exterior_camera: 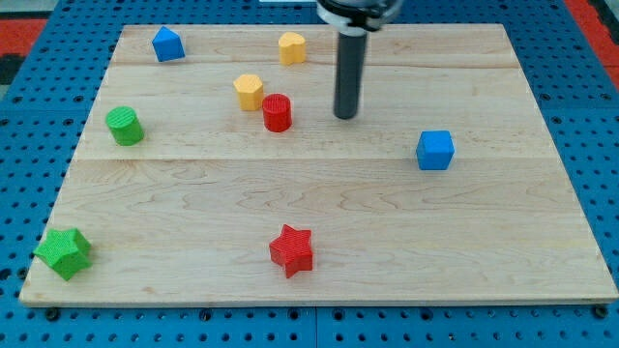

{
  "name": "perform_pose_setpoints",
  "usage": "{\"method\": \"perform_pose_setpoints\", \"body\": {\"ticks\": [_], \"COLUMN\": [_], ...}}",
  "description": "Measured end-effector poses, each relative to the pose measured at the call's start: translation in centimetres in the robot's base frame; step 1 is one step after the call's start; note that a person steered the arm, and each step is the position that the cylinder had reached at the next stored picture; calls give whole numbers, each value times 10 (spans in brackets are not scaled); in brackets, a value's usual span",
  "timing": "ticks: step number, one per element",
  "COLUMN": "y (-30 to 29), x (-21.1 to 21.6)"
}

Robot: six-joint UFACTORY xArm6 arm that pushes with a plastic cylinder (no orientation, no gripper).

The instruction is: Slide the red circle closer to the green circle

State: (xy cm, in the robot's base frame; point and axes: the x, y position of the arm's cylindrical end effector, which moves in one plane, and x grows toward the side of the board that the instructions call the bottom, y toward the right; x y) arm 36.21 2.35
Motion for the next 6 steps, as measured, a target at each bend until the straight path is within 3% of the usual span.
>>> {"method": "perform_pose_setpoints", "body": {"ticks": [1,2,3,4,5,6], "y": [-70,-103,-106,-75,-141,-213], "x": [15,64,76,47,31,46]}}
